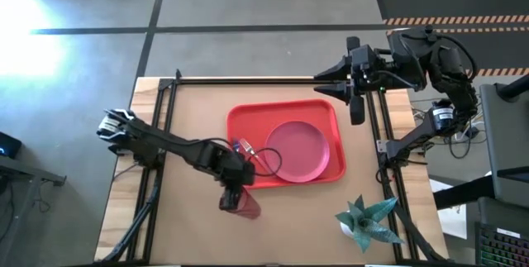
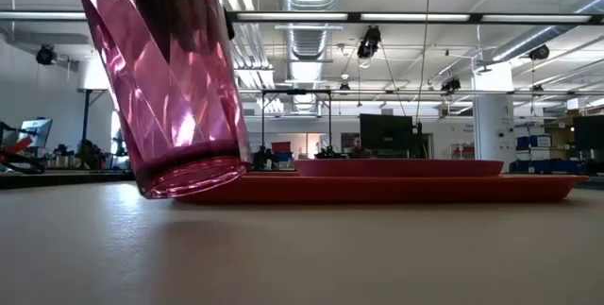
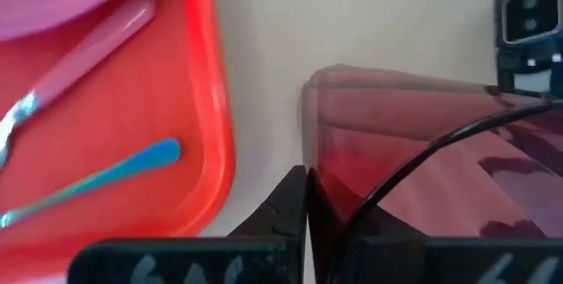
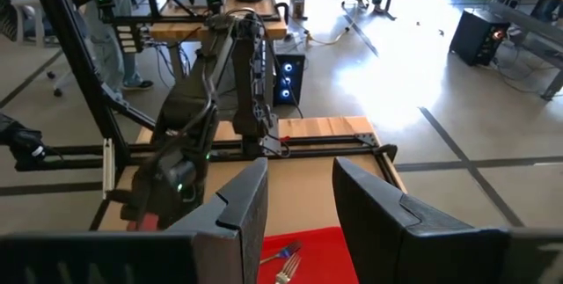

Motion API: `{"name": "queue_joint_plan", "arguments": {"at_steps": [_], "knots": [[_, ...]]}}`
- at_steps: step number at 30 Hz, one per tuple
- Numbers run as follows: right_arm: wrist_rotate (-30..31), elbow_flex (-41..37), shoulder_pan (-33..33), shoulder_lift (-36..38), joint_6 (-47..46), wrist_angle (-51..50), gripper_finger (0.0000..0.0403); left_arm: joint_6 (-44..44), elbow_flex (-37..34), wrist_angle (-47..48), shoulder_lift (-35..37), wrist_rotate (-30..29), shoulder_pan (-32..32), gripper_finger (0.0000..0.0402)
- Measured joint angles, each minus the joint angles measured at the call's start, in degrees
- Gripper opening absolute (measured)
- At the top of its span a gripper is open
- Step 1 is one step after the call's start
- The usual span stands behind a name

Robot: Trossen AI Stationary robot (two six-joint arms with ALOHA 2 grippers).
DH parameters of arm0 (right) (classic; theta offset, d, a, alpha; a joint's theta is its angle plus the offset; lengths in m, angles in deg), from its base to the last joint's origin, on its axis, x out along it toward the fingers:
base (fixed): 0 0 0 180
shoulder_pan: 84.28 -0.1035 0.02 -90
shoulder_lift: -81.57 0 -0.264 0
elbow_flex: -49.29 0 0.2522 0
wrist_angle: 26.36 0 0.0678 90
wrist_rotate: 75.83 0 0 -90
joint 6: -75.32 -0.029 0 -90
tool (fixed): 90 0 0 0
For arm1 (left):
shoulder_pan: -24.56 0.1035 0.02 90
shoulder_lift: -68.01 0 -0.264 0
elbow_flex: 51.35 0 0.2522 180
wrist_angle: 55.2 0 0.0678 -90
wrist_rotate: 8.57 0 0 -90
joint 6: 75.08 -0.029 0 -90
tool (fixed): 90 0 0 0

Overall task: Pick and place plate/cup/fork/spoon on tray
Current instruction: Put the red cup on the top right of the red tray

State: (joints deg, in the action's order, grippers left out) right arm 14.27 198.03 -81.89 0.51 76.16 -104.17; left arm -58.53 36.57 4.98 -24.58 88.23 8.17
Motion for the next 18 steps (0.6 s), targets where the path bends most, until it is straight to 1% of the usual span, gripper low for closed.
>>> {"name": "queue_joint_plan", "arguments": {"at_steps": [2,4,5,7,10,13,18], "knots": [[0.0,0.0,0.0,0.0,0.0,0.0,0.0118,-2.5,2.8,2.4,-1.7,0.0,0.6,0.0001],[0.0,0.0,0.0,0.0,-0.1,0.0,0.0118,-5.3,6.4,6.9,-3.1,-0.5,1.6,0.0001],[0.0,0.0,0.0,0.0,-0.2,0.0,0.0118,-6.6,8.2,9.3,-3.5,-1.8,2.2,0.0000],[-0.1,0.0,0.0,0.0,-0.2,0.0,0.0118,-9.1,12.1,13.9,-3.8,-6.0,3.6,0.0000],[-0.1,0.0,0.0,0.0,-0.2,-0.2,0.0118,-12.7,16.7,18.6,-3.5,-12.0,6.3,0.0000],[-0.1,0.0,0.0,0.0,-0.2,-0.5,0.0118,-15.4,20.3,20.5,-2.6,-16.6,10.7,0.0000],[-0.2,0.0,0.0,0.0,-0.2,-0.6,0.0118,-20.9,24.3,20.6,-1.9,-20.3,18.3,0.0000]]}}
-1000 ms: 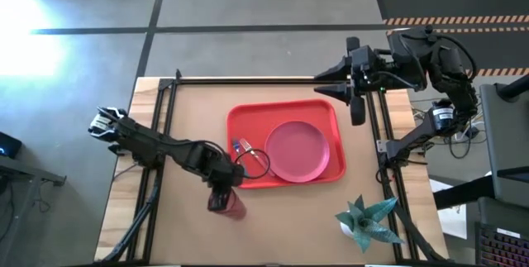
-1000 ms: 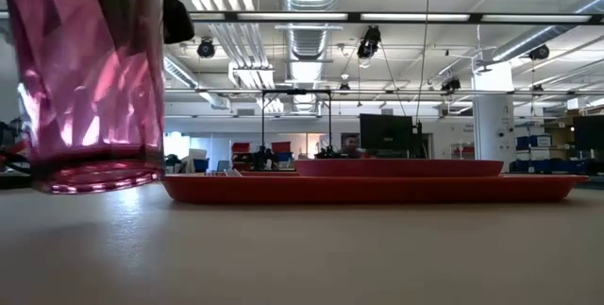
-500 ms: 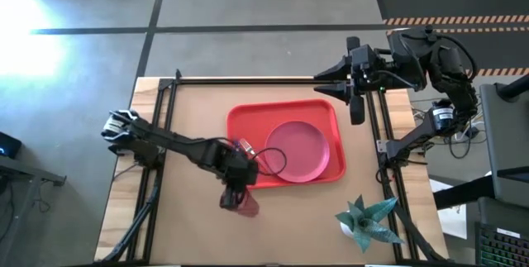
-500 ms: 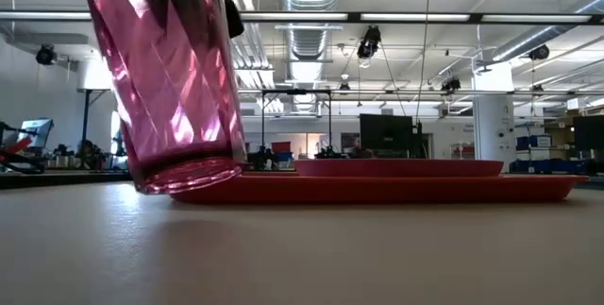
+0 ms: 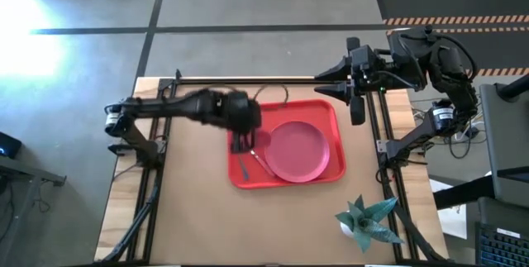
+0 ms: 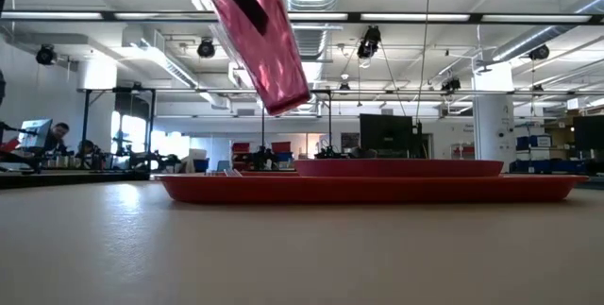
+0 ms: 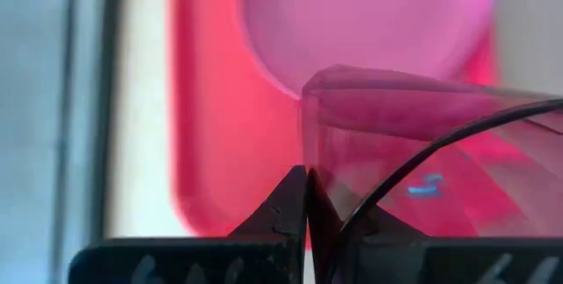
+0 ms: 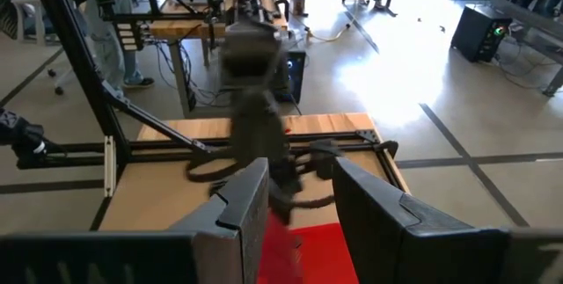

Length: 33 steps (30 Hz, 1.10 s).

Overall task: Pick and place plate/cup/fork/spoon on tray
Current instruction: Put the red cup on the top right of the red tray

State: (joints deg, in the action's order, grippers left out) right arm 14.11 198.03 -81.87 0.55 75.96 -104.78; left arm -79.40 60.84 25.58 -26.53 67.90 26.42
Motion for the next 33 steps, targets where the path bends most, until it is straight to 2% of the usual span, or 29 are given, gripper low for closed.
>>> {"name": "queue_joint_plan", "arguments": {"at_steps": [7,11,16,19,25,33], "knots": [[-0.1,0.0,0.0,0.0,-0.2,-1.0,0.0118,-7.0,3.8,-1.9,-0.1,0.0,10.9,0.0000],[0.0,0.0,0.0,0.0,-0.7,-1.6,0.0118,-10.2,4.3,-5.4,-0.2,3.8,15.1,0.0000],[0.1,0.0,0.0,0.0,-0.8,-1.5,0.0118,-11.1,3.0,-2.7,-0.2,7.7,19.3,0.0000],[0.1,0.0,0.0,0.0,-1.0,-1.5,0.0118,-11.2,1.2,1.9,-0.2,8.7,20.5,0.0000],[0.1,0.0,0.0,0.0,-1.1,-0.6,0.0118,-12.3,-2.8,1.1,-1.9,9.4,20.7,0.0000],[0.1,0.0,0.0,-0.1,-1.3,-0.6,0.0118,-15.8,-2.4,-0.6,-11.2,11.1,20.7,0.0000]]}}
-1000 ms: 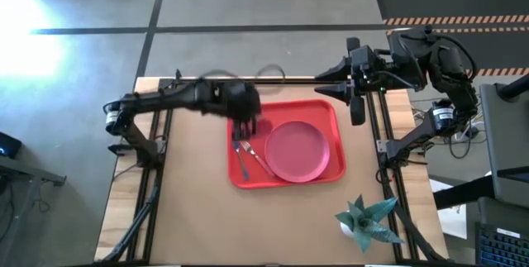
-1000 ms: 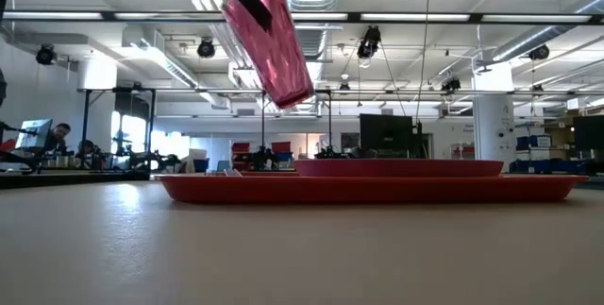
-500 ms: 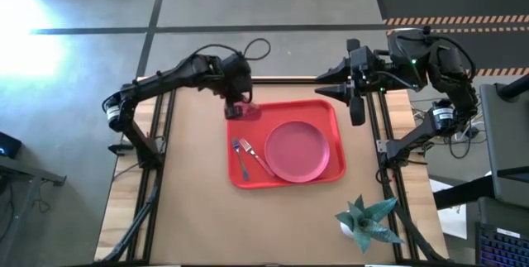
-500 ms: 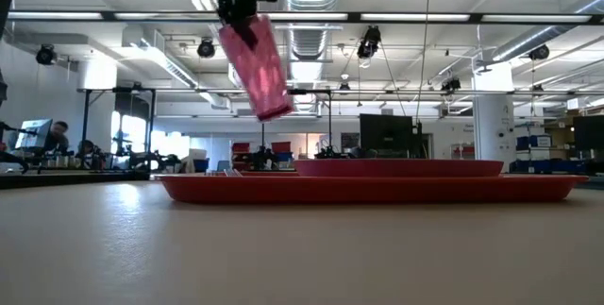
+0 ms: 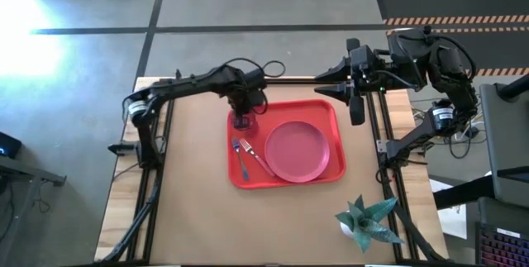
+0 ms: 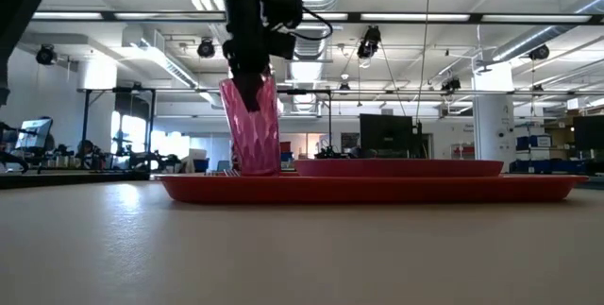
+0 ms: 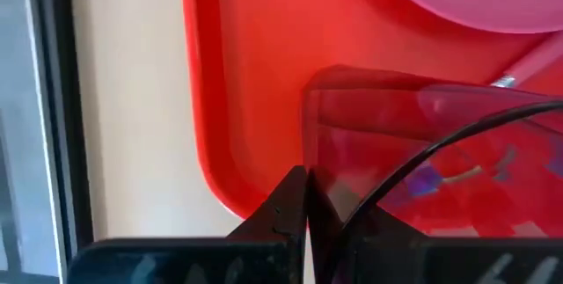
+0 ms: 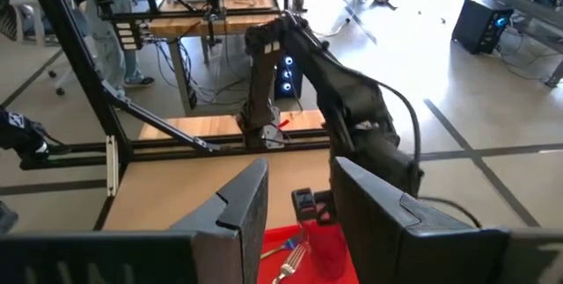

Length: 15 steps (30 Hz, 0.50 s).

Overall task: Pick and place plate/cup/fork/spoon on tray
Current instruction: Put the red cup on the top right of the red tray

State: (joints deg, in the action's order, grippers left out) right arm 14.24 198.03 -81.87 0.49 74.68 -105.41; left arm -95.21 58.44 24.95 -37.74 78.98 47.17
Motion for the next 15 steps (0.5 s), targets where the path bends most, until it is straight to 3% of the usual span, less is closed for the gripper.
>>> {"name": "queue_joint_plan", "arguments": {"at_steps": [7,15], "knots": [[0.0,0.0,0.0,0.0,-1.0,-0.9,0.0118,-2.2,3.3,-0.4,-3.2,0.0,0.0,0.0000],[0.0,0.0,0.0,0.0,-0.4,-1.0,0.0118,-3.0,4.3,-1.3,0.5,-0.2,-0.2,0.0018]]}}
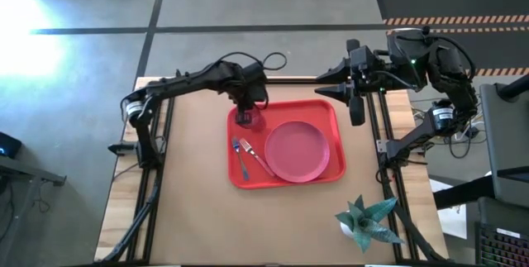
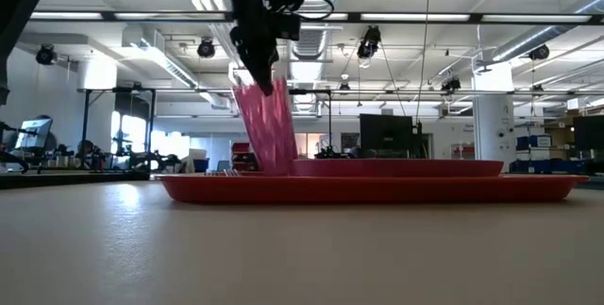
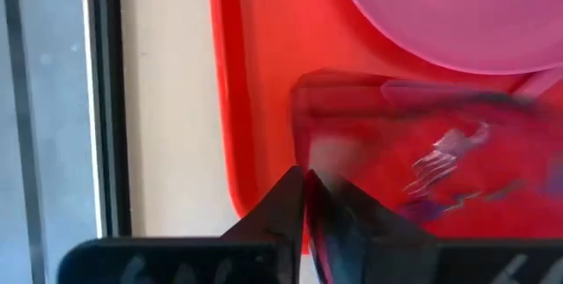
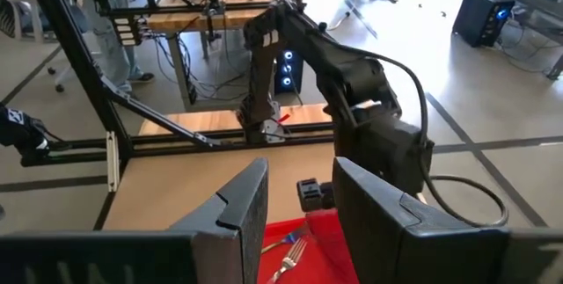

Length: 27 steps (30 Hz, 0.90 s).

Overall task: Pick and place plate/cup/fork/spoon on tray
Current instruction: Put the red cup on the top right of the red tray

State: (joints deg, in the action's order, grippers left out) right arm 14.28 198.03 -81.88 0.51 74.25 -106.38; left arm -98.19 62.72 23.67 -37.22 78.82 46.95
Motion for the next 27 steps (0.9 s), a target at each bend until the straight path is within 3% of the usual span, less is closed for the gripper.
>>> {"name": "queue_joint_plan", "arguments": {"at_steps": [10,21,27], "knots": [[0.0,0.0,0.0,0.0,0.2,0.0,0.0118,0.0,-0.2,0.5,0.2,1.5,-0.2,0.0038],[0.0,0.0,0.0,0.0,0.2,0.1,0.0118,-1.6,0.1,-6.2,0.2,1.5,0.1,0.0038],[0.0,0.0,0.0,0.2,0.9,-0.2,0.0118,-2.9,4.2,-6.2,1.0,1.4,-0.4,0.0038]]}}
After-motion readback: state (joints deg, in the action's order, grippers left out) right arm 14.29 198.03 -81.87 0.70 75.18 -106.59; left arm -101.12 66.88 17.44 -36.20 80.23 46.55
